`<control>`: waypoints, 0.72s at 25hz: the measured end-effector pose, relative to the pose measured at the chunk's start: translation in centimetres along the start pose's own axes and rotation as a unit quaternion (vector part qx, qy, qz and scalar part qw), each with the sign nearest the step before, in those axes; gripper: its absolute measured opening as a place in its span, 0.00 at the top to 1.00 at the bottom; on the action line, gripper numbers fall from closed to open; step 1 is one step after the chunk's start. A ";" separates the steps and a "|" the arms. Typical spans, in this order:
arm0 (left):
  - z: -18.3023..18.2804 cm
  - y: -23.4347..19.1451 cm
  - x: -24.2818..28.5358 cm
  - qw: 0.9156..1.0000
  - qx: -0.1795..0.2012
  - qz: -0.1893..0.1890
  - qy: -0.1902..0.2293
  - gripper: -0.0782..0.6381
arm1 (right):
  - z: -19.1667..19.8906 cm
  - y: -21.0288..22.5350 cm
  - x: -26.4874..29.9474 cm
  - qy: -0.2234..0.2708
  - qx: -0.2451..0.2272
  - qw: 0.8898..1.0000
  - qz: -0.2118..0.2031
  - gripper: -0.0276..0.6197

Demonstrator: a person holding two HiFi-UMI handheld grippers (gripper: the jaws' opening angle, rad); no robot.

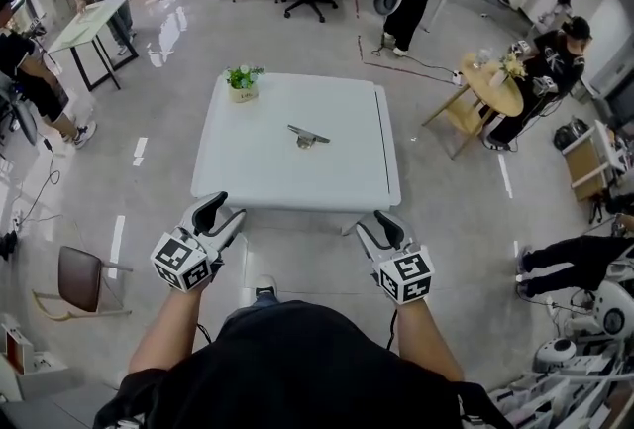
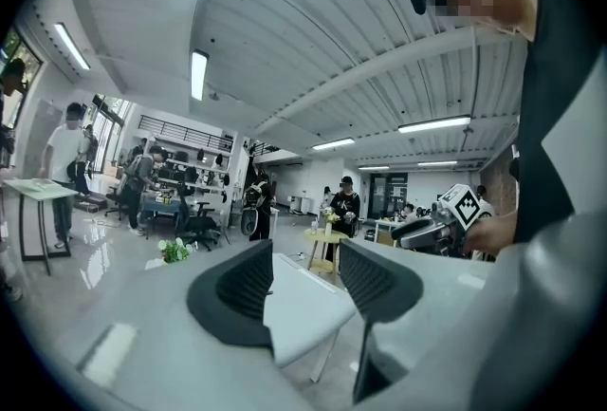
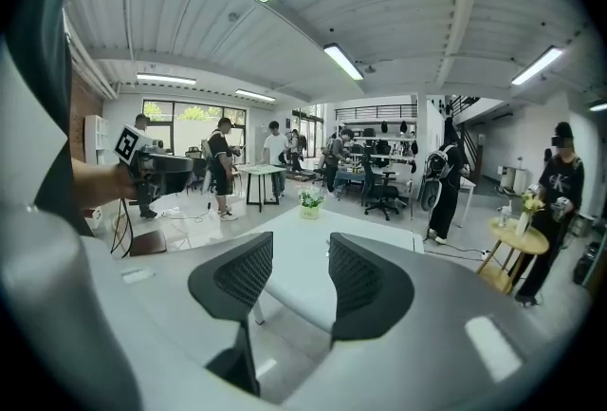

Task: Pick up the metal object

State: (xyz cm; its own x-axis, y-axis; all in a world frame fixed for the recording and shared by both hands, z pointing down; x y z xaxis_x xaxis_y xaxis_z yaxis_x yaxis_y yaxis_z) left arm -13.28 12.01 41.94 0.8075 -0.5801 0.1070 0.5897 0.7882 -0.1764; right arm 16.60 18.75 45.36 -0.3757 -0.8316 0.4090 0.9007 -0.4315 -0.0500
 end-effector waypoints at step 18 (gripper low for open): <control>-0.5 -6.2 3.9 0.999 -0.006 0.030 -0.012 0.60 | -1.8 1.5 6.1 -0.009 0.014 1.000 0.016 0.65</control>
State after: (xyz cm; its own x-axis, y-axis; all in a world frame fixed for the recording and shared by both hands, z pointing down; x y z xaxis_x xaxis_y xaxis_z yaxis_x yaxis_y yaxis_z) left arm -13.79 4.71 42.92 0.8419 -0.5263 0.1194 0.5396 0.8188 -0.1958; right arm 15.24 12.41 46.15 -0.3422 -0.8383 0.4245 0.9181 -0.3944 -0.0386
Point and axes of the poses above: the fingertips, and each gripper's own axes: x forward along the fingers, y to its right, z out of its underside, the point moved 3 cm from there along -x, backward along the fingers, and after that the axes turned 2 degrees about -x, right-handed, at the moved point
